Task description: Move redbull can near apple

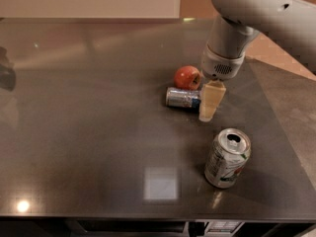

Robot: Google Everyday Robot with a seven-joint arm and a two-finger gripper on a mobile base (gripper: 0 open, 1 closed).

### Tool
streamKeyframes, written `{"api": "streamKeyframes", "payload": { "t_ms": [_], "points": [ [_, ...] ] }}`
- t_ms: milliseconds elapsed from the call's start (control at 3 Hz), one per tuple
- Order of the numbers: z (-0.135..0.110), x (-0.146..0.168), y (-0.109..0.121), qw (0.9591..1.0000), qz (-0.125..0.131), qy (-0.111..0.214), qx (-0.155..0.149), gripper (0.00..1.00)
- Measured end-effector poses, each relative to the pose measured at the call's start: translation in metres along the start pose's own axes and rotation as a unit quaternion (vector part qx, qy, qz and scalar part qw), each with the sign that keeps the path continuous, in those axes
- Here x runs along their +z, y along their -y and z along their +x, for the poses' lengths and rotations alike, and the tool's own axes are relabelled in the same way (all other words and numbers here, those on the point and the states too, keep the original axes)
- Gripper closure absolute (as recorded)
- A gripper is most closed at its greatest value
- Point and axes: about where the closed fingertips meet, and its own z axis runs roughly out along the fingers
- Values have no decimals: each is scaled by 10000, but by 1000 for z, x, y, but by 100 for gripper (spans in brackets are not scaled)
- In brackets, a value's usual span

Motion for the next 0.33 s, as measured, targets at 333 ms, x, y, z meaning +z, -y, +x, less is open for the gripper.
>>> {"api": "streamKeyframes", "payload": {
  "t_ms": [333],
  "points": [
    [0,0,0,10000,0,0,0,0]
  ]
}}
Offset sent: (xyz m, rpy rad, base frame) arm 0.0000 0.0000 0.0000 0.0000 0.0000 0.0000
